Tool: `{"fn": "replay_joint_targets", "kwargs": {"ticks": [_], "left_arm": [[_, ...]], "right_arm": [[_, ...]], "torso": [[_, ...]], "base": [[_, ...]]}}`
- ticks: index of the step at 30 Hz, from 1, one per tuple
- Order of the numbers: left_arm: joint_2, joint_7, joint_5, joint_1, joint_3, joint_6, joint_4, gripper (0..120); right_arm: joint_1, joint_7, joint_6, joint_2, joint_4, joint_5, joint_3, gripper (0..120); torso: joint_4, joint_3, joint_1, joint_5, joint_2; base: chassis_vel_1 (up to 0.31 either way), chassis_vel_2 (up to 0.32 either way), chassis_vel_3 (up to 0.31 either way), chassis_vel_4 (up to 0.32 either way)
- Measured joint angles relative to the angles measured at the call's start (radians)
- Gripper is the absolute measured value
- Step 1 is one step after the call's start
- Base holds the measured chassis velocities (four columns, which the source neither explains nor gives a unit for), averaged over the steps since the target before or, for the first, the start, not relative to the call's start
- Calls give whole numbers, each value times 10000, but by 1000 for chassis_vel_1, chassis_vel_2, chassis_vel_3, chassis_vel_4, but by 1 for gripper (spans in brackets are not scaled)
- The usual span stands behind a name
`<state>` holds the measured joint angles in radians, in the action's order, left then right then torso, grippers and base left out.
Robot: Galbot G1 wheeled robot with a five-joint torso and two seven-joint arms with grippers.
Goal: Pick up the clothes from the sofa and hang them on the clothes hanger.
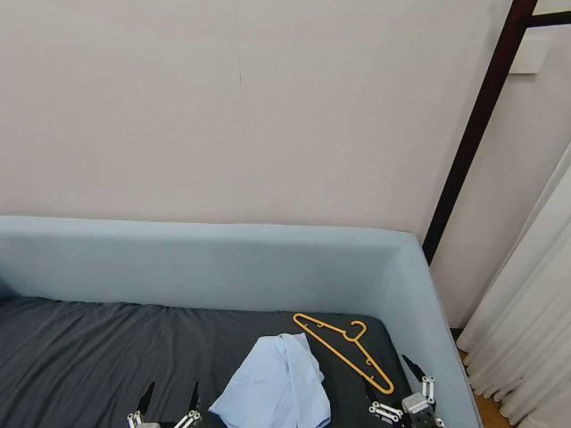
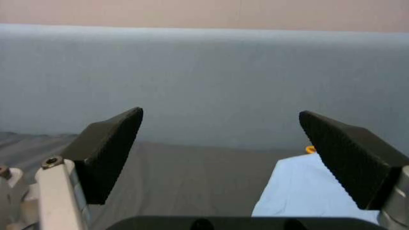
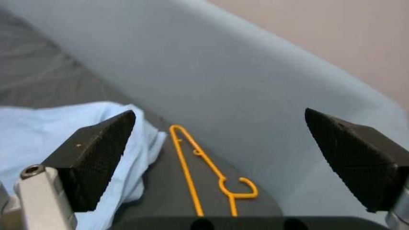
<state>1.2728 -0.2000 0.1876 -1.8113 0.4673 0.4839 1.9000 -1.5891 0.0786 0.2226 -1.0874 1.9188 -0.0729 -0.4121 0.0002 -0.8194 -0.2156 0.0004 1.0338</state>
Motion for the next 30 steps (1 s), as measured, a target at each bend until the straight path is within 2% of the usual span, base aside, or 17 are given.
{"fn": "replay_joint_targets", "kwargs": {"ticks": [3,9,14,22,25,26,30], "left_arm": [[87,4,-104,-89,5,24,-14,95],[180,5,-215,-208,22,76,-40,95],[201,4,-242,-262,54,87,-41,96],[204,-1,-244,-269,100,87,-44,95],[195,-3,-244,-275,123,39,-38,95],[195,-3,-244,-275,123,39,-38,95],[190,-3,-244,-264,140,-40,16,95]], "right_arm": [[705,192,144,519,-802,-512,883,100],[1703,386,698,960,-2171,-1954,2070,100],[2287,434,1099,1155,-3013,-3180,2579,100],[2799,427,1904,917,-3991,-4874,3045,100],[2971,281,2451,510,-4302,-6388,3092,100],[2971,281,2451,510,-4302,-6388,3092,100],[3144,16,3067,192,-4964,-7962,2976,100]], "torso": [[-1,0,0,-1,0],[-2,0,0,0,0],[-3,0,0,-3,0],[-2,0,0,-2,0],[-1,0,0,-1,0],[-1,0,0,-1,0],[-2,0,0,-1,0]], "base": [[0,0,0,0],[0,0,0,0],[0,0,0,0],[0,0,0,0],[0,0,0,0],[0,0,0,0],[0,0,0,0]]}}
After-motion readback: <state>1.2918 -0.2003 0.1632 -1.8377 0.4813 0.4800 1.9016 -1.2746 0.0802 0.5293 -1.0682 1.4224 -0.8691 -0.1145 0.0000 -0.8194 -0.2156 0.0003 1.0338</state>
